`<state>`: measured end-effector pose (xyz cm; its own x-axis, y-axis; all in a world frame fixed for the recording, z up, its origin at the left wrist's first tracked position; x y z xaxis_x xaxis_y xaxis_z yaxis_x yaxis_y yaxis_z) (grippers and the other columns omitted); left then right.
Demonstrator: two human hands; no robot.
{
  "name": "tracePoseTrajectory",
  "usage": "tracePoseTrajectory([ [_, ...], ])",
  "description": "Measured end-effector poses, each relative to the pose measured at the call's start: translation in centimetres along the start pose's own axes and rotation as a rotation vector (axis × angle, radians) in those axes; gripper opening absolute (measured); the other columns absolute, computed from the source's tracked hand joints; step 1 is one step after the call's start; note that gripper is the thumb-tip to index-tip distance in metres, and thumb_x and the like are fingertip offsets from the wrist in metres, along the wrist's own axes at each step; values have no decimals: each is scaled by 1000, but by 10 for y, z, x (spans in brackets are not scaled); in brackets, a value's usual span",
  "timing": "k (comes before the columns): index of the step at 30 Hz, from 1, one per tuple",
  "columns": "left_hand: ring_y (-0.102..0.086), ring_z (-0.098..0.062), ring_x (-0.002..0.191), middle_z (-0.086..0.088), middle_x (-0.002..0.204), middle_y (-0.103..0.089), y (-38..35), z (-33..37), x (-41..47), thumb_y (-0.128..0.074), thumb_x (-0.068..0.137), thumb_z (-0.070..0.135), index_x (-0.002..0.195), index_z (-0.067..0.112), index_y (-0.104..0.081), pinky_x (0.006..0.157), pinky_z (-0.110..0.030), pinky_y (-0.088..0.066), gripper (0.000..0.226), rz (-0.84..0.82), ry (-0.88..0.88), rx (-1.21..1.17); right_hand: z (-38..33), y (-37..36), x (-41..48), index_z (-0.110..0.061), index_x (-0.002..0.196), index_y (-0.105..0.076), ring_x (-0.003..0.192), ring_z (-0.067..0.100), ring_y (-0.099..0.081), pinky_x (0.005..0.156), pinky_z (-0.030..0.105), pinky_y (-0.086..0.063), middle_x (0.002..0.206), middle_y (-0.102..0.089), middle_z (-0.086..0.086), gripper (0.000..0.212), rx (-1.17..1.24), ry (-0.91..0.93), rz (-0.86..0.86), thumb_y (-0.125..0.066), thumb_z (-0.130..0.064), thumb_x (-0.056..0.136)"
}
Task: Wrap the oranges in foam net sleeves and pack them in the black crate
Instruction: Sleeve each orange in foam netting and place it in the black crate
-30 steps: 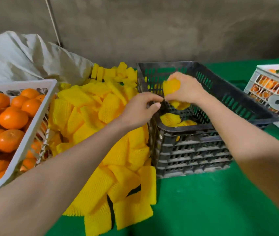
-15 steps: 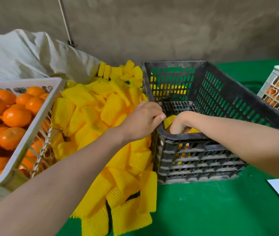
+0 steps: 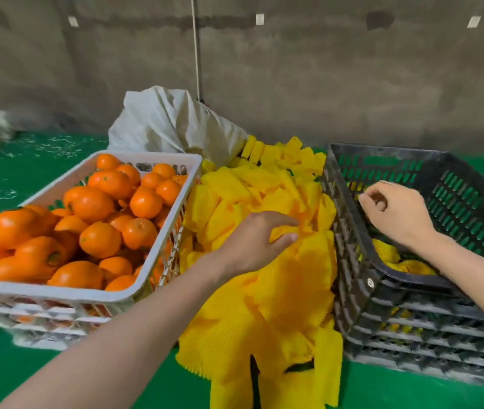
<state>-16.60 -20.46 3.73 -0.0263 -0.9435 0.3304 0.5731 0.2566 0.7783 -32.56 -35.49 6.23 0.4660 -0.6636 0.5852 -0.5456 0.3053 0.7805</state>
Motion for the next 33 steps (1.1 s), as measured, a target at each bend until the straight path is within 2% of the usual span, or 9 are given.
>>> tracePoseTrajectory([
  [4, -59, -16, 111, -5, 124, -64, 70, -67, -30, -56, 95, 24, 122, 10, -62, 88, -22, -44, 31, 176, 207, -20, -68, 15, -1, -4, 78, -64, 68, 28, -59, 65, 35, -45, 74, -64, 10, 15, 159, 134, 132, -61, -15, 87],
  [9, -60, -29, 107, -15, 117, -66, 133, -146, -71, -60, 93, 16, 117, 1, -63, 84, -32, -48, 29, 322, 432, 130, -175, -19, -8, -4, 80, -66, 75, 29, -62, 69, 39, -50, 80, -66, 12, 11, 201, 353, -50, -65, -14, 84],
  [11, -58, -36, 108, -20, 114, -63, 140, -178, -84, -64, 87, 16, 113, -1, -62, 85, -41, -47, 31, 268, 554, 259, -205, -40, -10, -4, 85, -66, 83, 30, -63, 73, 43, -51, 86, -67, 12, 11, 181, 396, -123, -66, -15, 84],
  [14, -51, -37, 111, -14, 104, -55, 130, -222, -103, -65, 82, 26, 110, 12, -52, 96, -49, -39, 34, -4, 760, 506, -228, -76, -7, -9, 100, -63, 99, 28, -59, 82, 40, -46, 102, -65, 10, 19, 115, 374, -247, -59, -23, 89],
  [16, -50, -35, 113, -10, 108, -55, 117, -238, -109, -68, 80, 31, 117, 16, -44, 101, -52, -30, 47, -132, 751, 661, -228, -101, -3, -13, 108, -60, 107, 26, -55, 85, 36, -43, 111, -63, 7, 23, 39, 328, -330, -55, -27, 90],
  [20, -52, -30, 111, -8, 114, -59, 115, -243, -106, -72, 77, 32, 126, 17, -39, 102, -47, -31, 61, -16, 612, 823, -207, -147, -3, -14, 122, -50, 118, 27, -49, 92, 35, -41, 127, -53, 11, 35, -50, 135, -498, -56, -29, 90],
  [27, -52, -33, 110, -11, 117, -51, 126, -247, -109, -77, 68, 39, 126, 21, -40, 109, -50, -28, 71, 96, 601, 628, -175, -183, 0, -14, 145, -14, 122, 39, -45, 95, 43, -40, 135, -43, 23, 79, 30, -179, -565, -61, -40, 87],
  [30, -51, -29, 89, -11, 119, -37, 140, -229, -111, -81, 64, 29, 123, 22, -39, 74, -34, -51, 73, 292, 560, 297, -170, -185, 5, -22, 149, -1, 111, 38, -53, 86, 41, -43, 123, -53, 23, 89, 17, -195, -558, -64, -30, 87],
  [33, -42, -21, 93, -2, 114, -31, 151, -214, -109, -80, 65, 18, 118, 31, -41, 66, -23, -40, 67, 452, 504, -86, -163, -183, 5, -29, 148, -7, 105, 37, -55, 82, 37, -43, 118, -55, 24, 80, -8, -189, -577, -57, -14, 89],
])
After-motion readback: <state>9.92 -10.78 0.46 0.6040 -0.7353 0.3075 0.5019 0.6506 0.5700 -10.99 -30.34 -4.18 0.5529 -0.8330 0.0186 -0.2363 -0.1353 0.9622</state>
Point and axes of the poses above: each hand's wrist, its own x-axis towards the middle knuckle, its own y-axis out of the back of the hand, z = x × y, the point moved 10 cm from there along x, towards the middle knuckle
